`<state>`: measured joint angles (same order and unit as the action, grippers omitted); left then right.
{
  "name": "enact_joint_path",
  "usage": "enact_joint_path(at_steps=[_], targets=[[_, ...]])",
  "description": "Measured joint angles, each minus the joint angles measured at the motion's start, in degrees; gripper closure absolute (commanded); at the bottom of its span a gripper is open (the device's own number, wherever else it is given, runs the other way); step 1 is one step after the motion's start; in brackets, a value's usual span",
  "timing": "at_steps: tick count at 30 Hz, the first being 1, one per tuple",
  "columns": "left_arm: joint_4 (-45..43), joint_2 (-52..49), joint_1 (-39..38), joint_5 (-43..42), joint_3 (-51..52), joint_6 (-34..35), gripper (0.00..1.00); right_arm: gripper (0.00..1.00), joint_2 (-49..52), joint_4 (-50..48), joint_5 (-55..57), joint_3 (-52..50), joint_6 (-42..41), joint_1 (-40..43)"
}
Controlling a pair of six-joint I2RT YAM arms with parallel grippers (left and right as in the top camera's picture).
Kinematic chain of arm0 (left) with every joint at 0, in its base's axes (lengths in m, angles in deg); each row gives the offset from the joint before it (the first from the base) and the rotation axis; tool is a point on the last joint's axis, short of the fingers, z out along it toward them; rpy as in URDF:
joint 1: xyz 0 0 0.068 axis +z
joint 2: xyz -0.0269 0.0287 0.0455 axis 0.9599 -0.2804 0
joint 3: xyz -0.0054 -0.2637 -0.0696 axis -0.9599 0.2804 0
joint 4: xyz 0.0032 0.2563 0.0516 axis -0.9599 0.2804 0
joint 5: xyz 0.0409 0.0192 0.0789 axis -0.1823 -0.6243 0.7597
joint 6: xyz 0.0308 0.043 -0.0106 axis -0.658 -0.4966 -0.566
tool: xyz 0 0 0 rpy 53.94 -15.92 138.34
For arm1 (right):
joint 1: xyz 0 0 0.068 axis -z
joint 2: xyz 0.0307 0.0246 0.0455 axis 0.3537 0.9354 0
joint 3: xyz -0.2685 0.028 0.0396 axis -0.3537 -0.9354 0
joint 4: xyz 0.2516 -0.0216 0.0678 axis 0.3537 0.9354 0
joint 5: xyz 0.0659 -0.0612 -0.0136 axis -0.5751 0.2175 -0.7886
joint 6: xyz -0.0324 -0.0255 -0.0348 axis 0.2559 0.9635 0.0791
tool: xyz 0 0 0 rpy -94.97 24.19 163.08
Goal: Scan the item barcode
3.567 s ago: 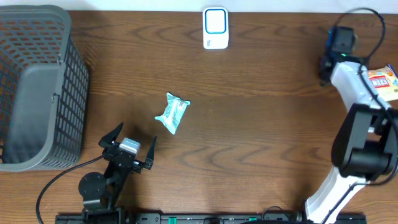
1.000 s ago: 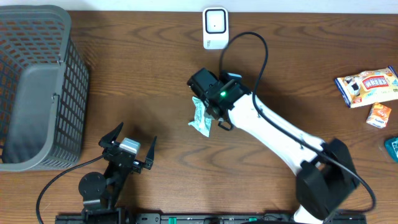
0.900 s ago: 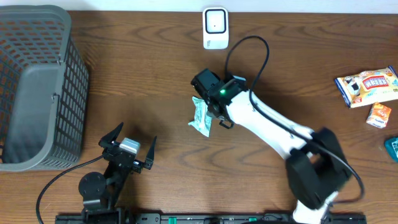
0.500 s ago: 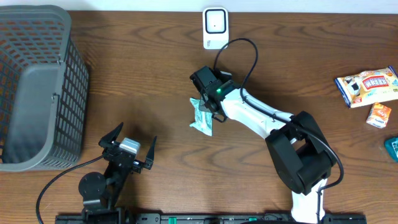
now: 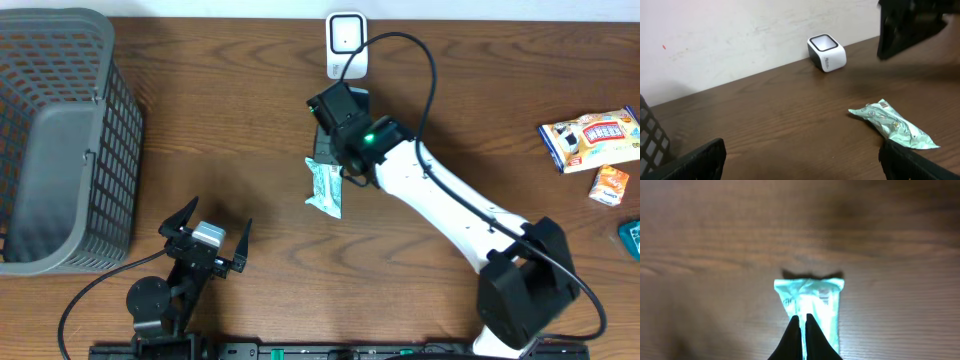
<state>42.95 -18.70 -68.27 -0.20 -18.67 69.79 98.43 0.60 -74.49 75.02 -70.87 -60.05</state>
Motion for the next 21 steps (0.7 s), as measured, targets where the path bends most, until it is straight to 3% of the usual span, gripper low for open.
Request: enact_joint_path(at_steps=[8, 21], targets=[[0.00, 0.00, 0.00, 0.00, 0.00, 0.00, 0.02, 0.99, 13.84, -1.64, -3.56, -0.04, -2.75, -3.80], [0.00, 0.00, 0.00, 0.00, 0.00, 0.00, 0.02, 0.99, 8.92, 1.20, -4.74, 0.02, 3.15, -4.68]])
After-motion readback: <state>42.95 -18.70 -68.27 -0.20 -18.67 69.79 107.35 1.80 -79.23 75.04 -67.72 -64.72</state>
